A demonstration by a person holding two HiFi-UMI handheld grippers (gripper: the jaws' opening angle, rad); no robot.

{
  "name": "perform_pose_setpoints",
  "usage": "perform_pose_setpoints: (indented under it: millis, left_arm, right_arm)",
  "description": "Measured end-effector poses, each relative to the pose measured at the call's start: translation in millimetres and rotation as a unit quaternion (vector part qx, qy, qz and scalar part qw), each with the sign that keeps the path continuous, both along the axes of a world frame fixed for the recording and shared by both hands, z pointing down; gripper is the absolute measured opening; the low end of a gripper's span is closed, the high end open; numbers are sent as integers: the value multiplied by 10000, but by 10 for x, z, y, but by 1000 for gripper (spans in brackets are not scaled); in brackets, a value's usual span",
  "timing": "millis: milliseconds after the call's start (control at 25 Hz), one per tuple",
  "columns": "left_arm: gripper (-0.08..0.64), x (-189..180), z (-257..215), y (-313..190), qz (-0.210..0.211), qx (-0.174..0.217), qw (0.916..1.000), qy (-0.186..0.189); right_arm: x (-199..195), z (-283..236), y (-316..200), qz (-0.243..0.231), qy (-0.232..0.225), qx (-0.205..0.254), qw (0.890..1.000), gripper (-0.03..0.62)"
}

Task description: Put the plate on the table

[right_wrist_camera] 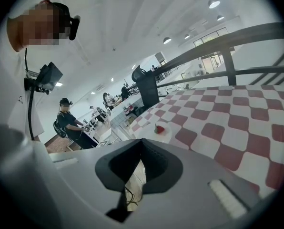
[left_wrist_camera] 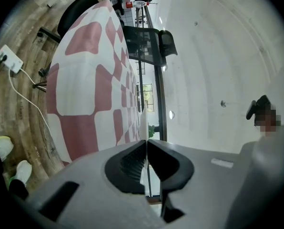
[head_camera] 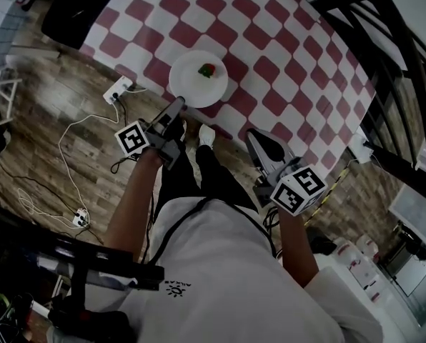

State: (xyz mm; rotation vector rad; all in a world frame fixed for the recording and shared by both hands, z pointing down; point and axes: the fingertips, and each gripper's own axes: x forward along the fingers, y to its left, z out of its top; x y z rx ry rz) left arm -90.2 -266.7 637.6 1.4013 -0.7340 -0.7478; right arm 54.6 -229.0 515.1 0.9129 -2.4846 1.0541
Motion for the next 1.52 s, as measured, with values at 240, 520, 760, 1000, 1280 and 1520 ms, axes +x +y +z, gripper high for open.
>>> perform_pose_setpoints:
  millis: [240, 520, 760, 1000, 1280, 1520]
  left_arm:
    - [18, 10, 141, -9, -40, -27, 10000, 30]
    - [18, 9, 326, 5, -65, -158, 9999, 28]
    - [18, 20, 438, 25, -86, -292, 9995, 30]
    - [18, 29, 480, 30, -136, -442, 9989, 5]
    - [15, -26, 622, 34, -80, -731, 9961, -491]
    - [17, -61, 704, 23, -106, -1084, 9899, -906]
  right_arm:
    - [-8, 74, 1, -2, 10, -38, 10000, 9]
    - [5, 166, 53, 17, 53, -116, 9999, 9]
    - [23, 203, 78, 43, 77, -161, 9998, 9]
    - [12, 182, 85, 58, 32, -144, 9999, 8]
    - [5, 138, 101, 27, 55, -50, 10000, 9]
    - [31, 74, 86, 60, -9, 20, 10000, 9]
